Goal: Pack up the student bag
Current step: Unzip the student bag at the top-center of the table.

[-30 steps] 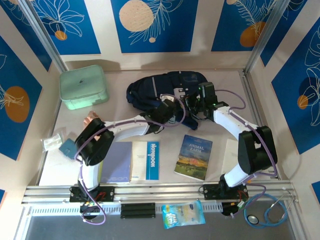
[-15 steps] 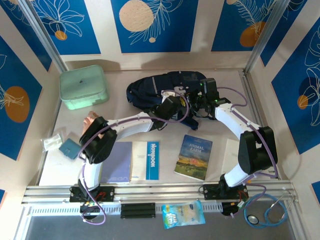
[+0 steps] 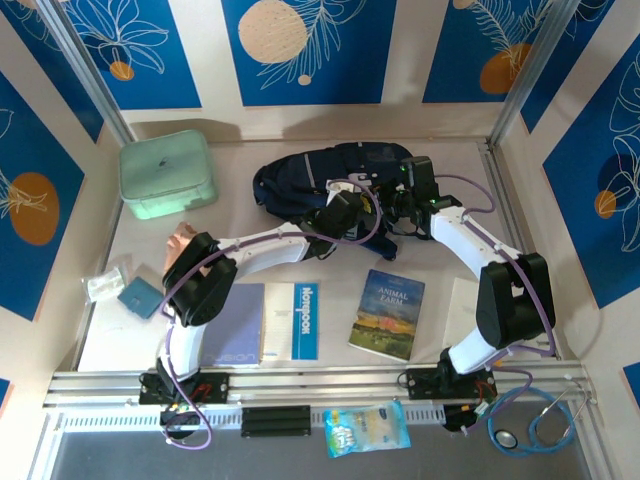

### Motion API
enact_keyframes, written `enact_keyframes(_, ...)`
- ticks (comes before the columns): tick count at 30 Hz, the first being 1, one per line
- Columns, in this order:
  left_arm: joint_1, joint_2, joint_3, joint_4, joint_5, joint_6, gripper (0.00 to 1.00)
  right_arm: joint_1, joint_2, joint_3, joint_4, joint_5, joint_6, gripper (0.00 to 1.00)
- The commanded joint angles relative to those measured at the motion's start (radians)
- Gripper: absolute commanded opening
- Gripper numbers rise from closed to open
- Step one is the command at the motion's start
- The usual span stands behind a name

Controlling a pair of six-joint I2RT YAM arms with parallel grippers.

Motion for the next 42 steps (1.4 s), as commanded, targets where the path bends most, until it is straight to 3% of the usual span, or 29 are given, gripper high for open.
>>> enact_keyframes(1, -0.002, 0.001, 0.015, 0.060, 0.015, 0.032, 0.22, 0.005, -0.040, 0.033, 0.033, -0.099, 0.012, 0.00)
enact_keyframes(3, -0.003, 0.004, 0.016, 0.058, 0.010, 0.032, 0.12, 0.004, -0.038, 0.031, 0.034, -0.101, 0.013, 0.00)
enact_keyframes(8, -0.002, 0.007, 0.023, 0.040, -0.012, 0.027, 0.00, 0.004, -0.038, 0.029, 0.037, -0.100, 0.011, 0.00)
enact_keyframes(22, 0.044, -0.154, -0.180, -0.028, 0.070, 0.032, 0.00, -0.022, -0.052, 0.011, -0.005, -0.060, -0.034, 0.00)
enact_keyframes(31, 0.203, -0.242, -0.246, -0.180, 0.369, 0.064, 0.00, -0.034, -0.049, -0.013, -0.022, -0.071, -0.069, 0.00)
enact_keyframes(42, 0.433, -0.320, -0.343, -0.232, 0.479, 0.181, 0.00, -0.073, -0.029, -0.023, -0.101, -0.054, -0.232, 0.00)
